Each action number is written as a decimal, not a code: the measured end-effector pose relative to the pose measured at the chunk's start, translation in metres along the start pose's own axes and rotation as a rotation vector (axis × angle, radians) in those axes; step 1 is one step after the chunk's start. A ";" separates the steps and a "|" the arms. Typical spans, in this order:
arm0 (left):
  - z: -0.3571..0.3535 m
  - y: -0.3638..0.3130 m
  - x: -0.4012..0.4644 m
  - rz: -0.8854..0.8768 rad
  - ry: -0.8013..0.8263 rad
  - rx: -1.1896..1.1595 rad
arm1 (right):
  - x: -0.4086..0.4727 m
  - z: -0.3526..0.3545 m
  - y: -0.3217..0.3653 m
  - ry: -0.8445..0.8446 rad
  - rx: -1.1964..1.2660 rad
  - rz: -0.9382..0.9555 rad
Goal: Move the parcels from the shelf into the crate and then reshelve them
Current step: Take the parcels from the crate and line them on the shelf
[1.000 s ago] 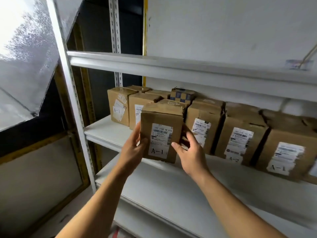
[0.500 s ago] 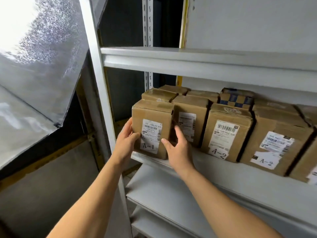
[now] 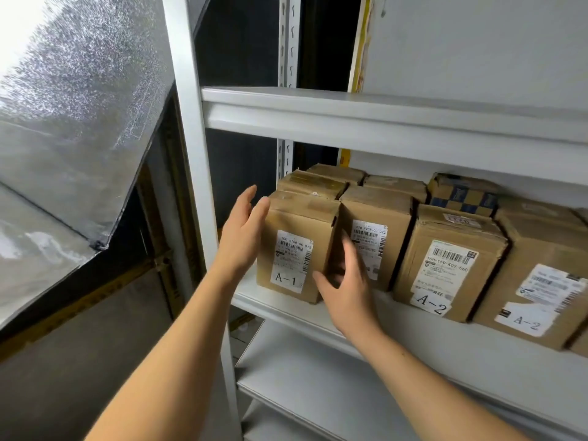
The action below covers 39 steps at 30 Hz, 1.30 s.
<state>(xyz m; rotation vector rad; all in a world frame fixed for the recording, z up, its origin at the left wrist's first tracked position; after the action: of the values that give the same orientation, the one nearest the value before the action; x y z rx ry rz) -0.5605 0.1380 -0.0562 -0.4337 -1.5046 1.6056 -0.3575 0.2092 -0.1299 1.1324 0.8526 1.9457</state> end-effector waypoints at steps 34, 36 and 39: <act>-0.028 -0.035 0.118 0.215 0.400 0.074 | 0.018 0.064 0.004 -0.144 -0.329 0.279; -0.029 -0.030 0.118 0.256 0.383 -0.006 | 0.028 0.091 0.001 -0.260 -0.582 0.391; -0.038 -0.023 0.112 0.266 0.480 -0.059 | 0.050 0.121 -0.009 -0.297 -0.886 0.387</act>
<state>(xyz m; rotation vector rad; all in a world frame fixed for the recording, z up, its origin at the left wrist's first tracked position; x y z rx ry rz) -0.5871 0.2458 -0.0093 -1.0103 -1.1620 1.5151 -0.2637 0.2781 -0.0681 1.0094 -0.4115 2.0280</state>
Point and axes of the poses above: each hand's wrist, its own x-axis towards the middle knuckle, its own z-axis out of the back of the hand, y = z × x, the point moved 3 cm from there along x, towards the middle knuckle, and after that the axes turned 2 degrees about z, right-handed, at the moved point
